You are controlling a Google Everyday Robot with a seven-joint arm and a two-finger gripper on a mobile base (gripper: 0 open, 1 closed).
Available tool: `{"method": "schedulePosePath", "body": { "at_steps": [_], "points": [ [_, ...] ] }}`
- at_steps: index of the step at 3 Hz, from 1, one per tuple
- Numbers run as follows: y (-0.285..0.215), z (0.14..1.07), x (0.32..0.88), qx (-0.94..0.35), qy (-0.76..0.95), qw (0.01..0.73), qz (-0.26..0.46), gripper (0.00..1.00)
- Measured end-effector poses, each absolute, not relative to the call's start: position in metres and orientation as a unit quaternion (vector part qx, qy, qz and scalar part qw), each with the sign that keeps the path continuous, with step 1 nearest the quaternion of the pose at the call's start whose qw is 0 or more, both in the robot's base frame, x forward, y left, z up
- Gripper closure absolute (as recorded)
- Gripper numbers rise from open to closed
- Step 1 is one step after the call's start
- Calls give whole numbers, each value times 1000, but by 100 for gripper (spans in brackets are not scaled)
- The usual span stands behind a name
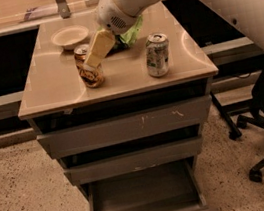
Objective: Place orange can into bottom drawer
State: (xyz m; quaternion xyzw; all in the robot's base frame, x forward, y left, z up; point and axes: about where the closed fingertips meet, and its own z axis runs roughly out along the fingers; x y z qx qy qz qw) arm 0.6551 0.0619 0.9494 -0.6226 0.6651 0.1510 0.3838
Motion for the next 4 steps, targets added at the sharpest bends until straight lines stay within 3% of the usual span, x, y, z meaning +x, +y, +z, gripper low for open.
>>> {"method": "schedulePosePath", "body": {
  "at_steps": [4],
  "points": [
    [86,902,684,-627,675,349,171,9]
  ]
}}
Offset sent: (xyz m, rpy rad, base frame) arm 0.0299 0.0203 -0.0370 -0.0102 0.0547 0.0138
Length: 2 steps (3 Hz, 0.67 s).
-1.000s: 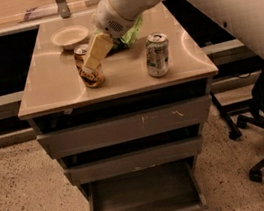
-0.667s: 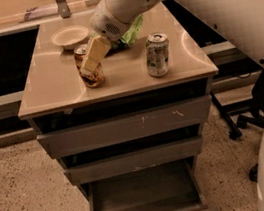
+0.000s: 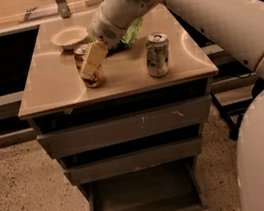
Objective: Place orange can into bottom drawer
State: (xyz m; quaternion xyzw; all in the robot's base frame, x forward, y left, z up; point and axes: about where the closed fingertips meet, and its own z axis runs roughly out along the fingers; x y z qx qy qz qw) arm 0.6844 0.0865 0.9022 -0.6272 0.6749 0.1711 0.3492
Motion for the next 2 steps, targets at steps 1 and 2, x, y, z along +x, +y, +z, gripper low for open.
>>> {"method": "schedulePosePath", "body": {
  "at_steps": [1,2],
  "points": [
    [93,894,688,-627,676,344,177,9],
    [100,889,691,-622,677,346,185,28]
  ]
}}
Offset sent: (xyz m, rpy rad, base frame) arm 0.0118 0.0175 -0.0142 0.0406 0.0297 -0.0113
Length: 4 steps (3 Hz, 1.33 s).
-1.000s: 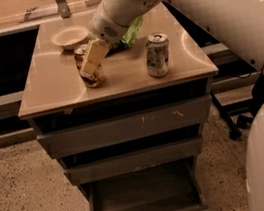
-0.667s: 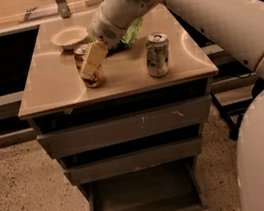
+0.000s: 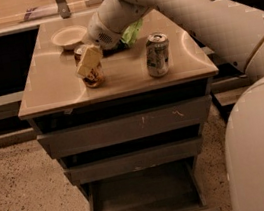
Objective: Place orange can into bottom drawer
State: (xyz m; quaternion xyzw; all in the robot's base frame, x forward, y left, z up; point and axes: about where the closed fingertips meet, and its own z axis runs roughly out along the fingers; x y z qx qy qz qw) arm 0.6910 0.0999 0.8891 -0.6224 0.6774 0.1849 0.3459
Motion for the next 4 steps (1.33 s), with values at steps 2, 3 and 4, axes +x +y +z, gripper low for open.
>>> {"method": "schedulePosePath", "body": {
  "at_steps": [2,3,4],
  "points": [
    [100,889,691,-623,677,346,185,75],
    [106,892,678,-639,664,339,190,97],
    [103,903,645,-660,646,331,195,100]
  ]
}}
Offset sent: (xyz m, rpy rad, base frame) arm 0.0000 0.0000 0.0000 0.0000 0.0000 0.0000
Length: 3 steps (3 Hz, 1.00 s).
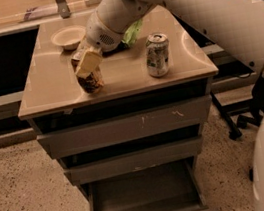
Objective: Place orange can into bottom drawer
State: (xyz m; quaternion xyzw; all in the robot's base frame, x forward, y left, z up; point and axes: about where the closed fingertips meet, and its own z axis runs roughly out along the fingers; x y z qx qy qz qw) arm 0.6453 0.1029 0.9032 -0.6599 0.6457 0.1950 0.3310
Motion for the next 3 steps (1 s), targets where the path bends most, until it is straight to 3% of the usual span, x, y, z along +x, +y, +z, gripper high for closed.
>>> {"method": "schedulePosePath", "body": {
  "at_steps": [1,2,3],
  "points": [
    [96,913,598,-675,630,324,207,100],
    [72,911,529,-666,652,273,239,100],
    [72,911,529,-666,652,273,239,100]
  ]
}}
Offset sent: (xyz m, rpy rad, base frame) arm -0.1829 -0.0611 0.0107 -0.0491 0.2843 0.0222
